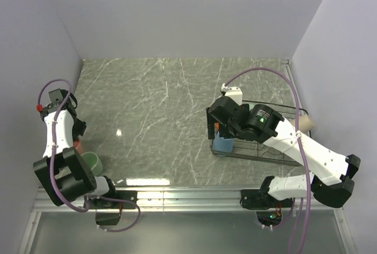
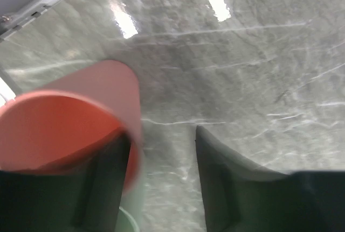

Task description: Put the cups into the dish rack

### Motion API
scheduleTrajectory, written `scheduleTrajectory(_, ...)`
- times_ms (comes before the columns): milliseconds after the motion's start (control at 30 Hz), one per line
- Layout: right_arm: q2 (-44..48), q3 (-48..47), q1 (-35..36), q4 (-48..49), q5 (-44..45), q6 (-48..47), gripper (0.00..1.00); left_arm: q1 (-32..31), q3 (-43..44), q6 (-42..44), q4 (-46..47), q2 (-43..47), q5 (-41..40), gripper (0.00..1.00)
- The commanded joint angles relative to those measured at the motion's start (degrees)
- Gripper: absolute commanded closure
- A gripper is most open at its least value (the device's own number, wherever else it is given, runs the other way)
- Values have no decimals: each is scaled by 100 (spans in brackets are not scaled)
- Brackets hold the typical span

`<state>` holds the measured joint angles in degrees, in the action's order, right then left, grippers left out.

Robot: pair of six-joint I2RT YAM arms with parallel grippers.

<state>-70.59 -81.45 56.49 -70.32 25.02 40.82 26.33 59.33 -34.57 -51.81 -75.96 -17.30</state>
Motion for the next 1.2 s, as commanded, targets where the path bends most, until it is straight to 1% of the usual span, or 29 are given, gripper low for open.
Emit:
scheduleTrajectory(0,62,-161,29,1,197,58,0,65,-211,37,399,-24,375,71)
scheduleTrajectory(100,80,-82,38,10,223,119,0,65,-220,55,470,-59,446,100)
scheduleTrajectory(167,89,-64,29,19,258,137,0,66,-150,55,392,-59,534,100)
scheduleTrajectory(267,80,-99,-24,54,337,137,0,65,34,38,347,20,894,100)
scheduleTrajectory(300,63,-125,-67,63,363,102,0,57,157,12,391,46,1147,100)
scheduleTrajectory(333,54,-160,-120,89,364,67,0,31,219,-23,435,107,1672,100)
scheduleTrajectory(367,54,-213,-338,124,251,23,0,-22,289,-76,592,204,2017,100)
scheduleTrajectory(433,124,-231,-681,387,-56,-205,0,-337,491,-356,899,362,2641,100)
scheduleTrajectory(467,176,-179,-892,553,-302,-302,0,-513,579,-497,1040,485,3140,100)
scheduleTrajectory(500,325,-126,-1338,929,-913,-476,0,-906,858,-690,1172,460,3336,100)
scheduleTrajectory(533,431,-73,-1551,1142,-1233,-539,0,-1154,1017,-718,1234,381,3538,100)
scheduleTrajectory(567,527,84,-1745,1353,-1540,-635,0,-1643,1210,-796,1296,320,3645,100)
scheduleTrajectory(600,737,164,-2086,1746,-2179,-645,0,-1857,1186,-1050,1766,371,3724,100)
scheduleTrajectory(633,835,243,-2211,1933,-2455,-645,0,-2085,1090,-1200,2119,476,3838,100)
scheduleTrajectory(667,923,383,-2343,2100,-2788,-637,0,-2497,950,-1376,2471,660,3987,100)
scheduleTrajectory(700,1037,445,-2466,2406,-3279,-619,0,-2588,940,-1708,2700,705,4084,100)
scheduleTrajectory(733,1082,481,-2511,2540,-3510,-601,0,-2850,975,-1824,3086,706,4259,100)
scheduleTrajectory(767,1152,542,-2520,2663,-3695,-567,0,-3087,1158,-1921,3229,610,4540,100)
scheduleTrajectory(800,1187,586,-2529,2951,-3888,-540,0,-3177,1273,-2140,3317,531,5073,100)
scheduleTrajectory(833,1222,647,-2538,3102,-4273,-488,0,-3256,1361,-2290,3709,452,5435,100)
scheduleTrajectory(867,1240,778,-2546,3252,-4399,-322,0,-3431,1440,-2465,3931,355,5709,100)
scheduleTrajectory(900,1336,867,-2546,3566,-4513,-216,0,-3519,1458,-2815,4168,354,6059,100)
scheduleTrajectory(933,1398,981,-2581,3744,-4662,-84,0,-3607,1441,-3010,4701,363,6193,100)
scheduleTrajectory(967,1520,1217,-2608,3928,-4716,187,0,-3756,1354,-3212,5028,415,6308,100)
scheduleTrajectory(1000,1574,1341,-2643,4261,-4734,346,0,-3819,1318,-3641,5249,424,6483,100)
scheduleTrajectory(1033,1618,1464,-2678,4447,-4769,513,0,-3863,1283,-3854,5504,433,6546,100)
scheduleTrajectory(1067,1679,1718,-2713,4657,-4908,863,0,-3968,1213,-4073,6002,451,6625,100)
scheduleTrajectory(1100,1706,1851,-2722,5155,-4988,1058,0,-4012,1195,-4476,6190,442,6678,100)
scheduleTrajectory(1167,1697,2166,-2713,5668,-5199,1558,0,-4144,1195,-4769,6638,425,6827,100)
